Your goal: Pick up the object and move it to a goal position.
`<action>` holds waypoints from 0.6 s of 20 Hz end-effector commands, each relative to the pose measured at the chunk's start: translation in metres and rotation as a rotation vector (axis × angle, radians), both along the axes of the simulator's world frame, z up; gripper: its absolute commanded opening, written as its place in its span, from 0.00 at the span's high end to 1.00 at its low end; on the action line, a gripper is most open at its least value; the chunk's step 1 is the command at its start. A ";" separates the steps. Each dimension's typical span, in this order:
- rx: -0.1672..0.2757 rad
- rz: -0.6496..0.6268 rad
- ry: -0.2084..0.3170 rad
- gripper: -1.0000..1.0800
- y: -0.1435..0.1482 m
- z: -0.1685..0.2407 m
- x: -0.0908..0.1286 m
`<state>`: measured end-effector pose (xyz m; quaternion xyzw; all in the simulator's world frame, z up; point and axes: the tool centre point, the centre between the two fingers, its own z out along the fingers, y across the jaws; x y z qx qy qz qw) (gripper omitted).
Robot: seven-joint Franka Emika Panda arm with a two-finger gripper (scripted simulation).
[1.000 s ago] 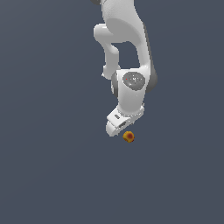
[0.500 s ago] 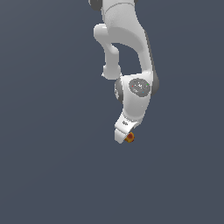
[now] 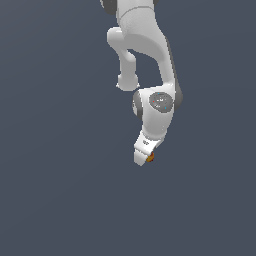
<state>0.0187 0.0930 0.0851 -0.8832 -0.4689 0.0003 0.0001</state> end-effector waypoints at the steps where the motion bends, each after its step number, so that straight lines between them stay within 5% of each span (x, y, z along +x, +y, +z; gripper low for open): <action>1: 0.000 0.000 0.000 0.04 0.000 -0.001 0.000; 12: 0.000 0.005 -0.001 0.04 0.000 -0.046 -0.001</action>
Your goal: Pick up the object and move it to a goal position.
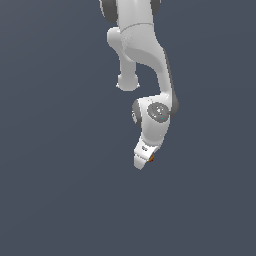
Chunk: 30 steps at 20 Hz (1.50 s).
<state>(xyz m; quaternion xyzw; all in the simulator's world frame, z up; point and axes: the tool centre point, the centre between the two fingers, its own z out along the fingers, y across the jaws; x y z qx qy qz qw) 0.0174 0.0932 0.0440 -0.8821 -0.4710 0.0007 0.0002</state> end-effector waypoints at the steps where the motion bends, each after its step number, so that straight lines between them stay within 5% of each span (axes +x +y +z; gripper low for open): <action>1: 0.000 0.001 -0.001 0.04 0.000 -0.007 0.001; 4: 0.000 0.001 -0.001 0.04 0.000 -0.009 0.001; 5: 0.000 0.001 -0.001 1.00 0.000 -0.009 0.001; 20: 0.008 0.018 -0.009 1.00 0.018 0.005 0.001; 30: 0.004 0.011 -0.006 1.00 0.037 0.065 -0.010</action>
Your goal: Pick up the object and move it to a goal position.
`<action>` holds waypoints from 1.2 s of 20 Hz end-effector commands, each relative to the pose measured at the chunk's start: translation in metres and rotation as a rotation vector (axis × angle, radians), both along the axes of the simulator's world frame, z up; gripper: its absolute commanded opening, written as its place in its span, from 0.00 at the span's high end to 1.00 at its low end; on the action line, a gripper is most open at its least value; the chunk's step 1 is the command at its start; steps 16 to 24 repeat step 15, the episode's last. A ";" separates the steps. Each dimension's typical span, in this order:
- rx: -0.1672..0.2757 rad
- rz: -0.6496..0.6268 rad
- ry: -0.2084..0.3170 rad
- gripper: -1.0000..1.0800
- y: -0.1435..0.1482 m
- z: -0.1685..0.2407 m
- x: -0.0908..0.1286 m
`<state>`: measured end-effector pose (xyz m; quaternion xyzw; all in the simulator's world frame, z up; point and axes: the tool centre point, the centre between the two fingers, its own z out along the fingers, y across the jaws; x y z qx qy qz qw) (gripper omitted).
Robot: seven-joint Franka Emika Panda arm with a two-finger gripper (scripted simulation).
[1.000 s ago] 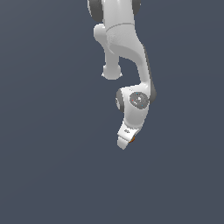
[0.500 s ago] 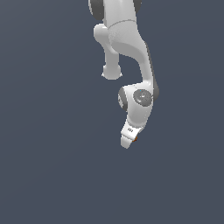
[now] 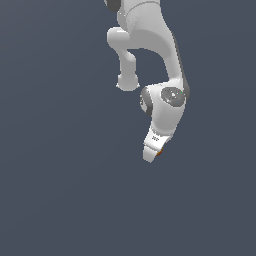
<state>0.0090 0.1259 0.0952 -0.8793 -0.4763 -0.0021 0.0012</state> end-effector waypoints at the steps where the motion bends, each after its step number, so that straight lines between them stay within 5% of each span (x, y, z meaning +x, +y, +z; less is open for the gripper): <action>1: -0.001 -0.002 -0.001 1.00 0.007 0.022 -0.003; 11: -0.004 -0.010 0.002 1.00 0.027 0.080 -0.010; 24: -0.004 -0.011 0.003 1.00 0.029 0.085 -0.010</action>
